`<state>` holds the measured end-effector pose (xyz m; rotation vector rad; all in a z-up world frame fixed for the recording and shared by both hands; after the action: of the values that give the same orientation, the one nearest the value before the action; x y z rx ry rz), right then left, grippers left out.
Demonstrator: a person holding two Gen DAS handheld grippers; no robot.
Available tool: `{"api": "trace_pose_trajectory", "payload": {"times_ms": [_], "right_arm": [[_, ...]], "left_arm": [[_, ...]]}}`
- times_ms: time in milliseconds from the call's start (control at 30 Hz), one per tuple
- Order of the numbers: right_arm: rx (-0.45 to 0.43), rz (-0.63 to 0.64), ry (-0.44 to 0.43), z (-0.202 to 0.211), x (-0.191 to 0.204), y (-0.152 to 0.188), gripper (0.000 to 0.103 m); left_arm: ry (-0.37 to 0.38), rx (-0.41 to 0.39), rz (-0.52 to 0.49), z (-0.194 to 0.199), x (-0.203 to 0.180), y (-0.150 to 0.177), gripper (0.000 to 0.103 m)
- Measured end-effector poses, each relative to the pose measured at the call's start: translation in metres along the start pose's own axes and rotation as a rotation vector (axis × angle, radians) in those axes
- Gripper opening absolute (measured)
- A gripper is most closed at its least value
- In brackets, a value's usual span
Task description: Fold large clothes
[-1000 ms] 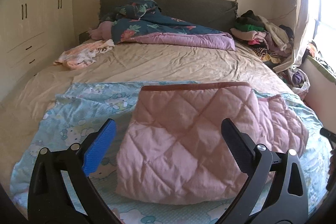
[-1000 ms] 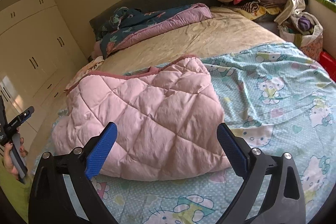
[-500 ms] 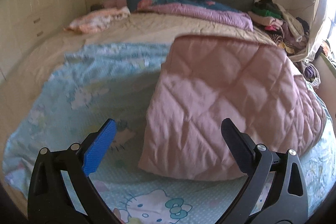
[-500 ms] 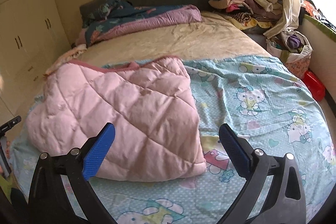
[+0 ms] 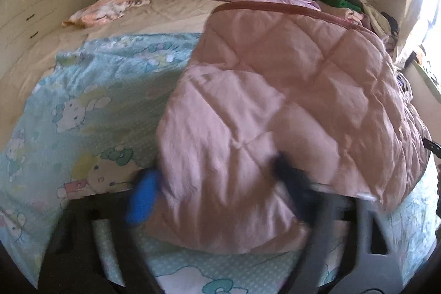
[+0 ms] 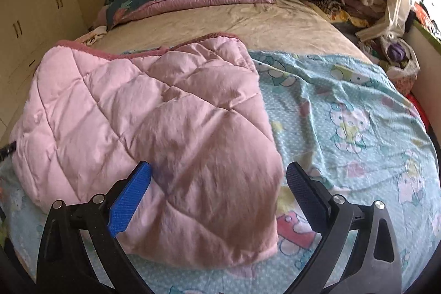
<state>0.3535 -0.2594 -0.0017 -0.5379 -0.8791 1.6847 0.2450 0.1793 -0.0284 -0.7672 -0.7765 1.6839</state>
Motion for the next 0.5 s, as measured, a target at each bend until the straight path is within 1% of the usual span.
{"api": "trace_pose_trajectory", "payload": {"times_ms": [33,67,100,133,167,200,233,367,500], "right_arm": [[-0.005,0.018,-0.007,-0.001,0.004,0.001,0.069],[-0.014,0.044,0.022,-0.001,0.008,0.002,0.062],[-0.023,0.063,0.034,-0.001,0.011,0.002,0.044],[-0.032,0.07,0.026,0.0,0.013,0.001,0.034],[-0.05,0.076,0.03,0.003,0.015,0.0,0.03],[-0.072,0.085,0.038,0.007,0.016,-0.003,0.023],[-0.093,0.089,0.042,0.011,0.017,-0.009,0.021],[-0.182,0.031,0.056,0.021,0.015,-0.042,0.019],[-0.192,0.01,0.084,0.007,0.013,-0.065,0.018]], "left_arm": [[-0.003,-0.009,-0.023,0.001,-0.006,-0.001,0.037],[-0.005,-0.015,-0.042,0.001,-0.01,-0.002,0.031],[-0.012,-0.027,-0.061,0.003,-0.014,-0.004,0.024],[-0.02,-0.045,-0.081,0.006,-0.019,-0.007,0.019],[-0.026,-0.061,-0.096,0.007,-0.022,-0.011,0.017],[-0.032,-0.083,-0.105,0.011,-0.024,-0.018,0.015],[-0.033,-0.095,-0.103,0.011,-0.024,-0.024,0.014],[-0.045,-0.134,-0.091,0.008,-0.026,-0.054,0.014],[-0.076,-0.14,-0.081,-0.011,-0.029,-0.079,0.014]]}}
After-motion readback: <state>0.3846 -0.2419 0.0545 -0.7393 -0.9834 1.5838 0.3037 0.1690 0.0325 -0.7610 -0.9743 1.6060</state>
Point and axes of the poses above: each gripper's, at about its wrist camera, not at the fingertips, and z roughly against the way its jaws point, x to its left, y to its underside, the point moved 1 cm from there along -z, roughly the way its jaws point, and after that the axes turned 11 degrees about -x, right-handed, at the moved point
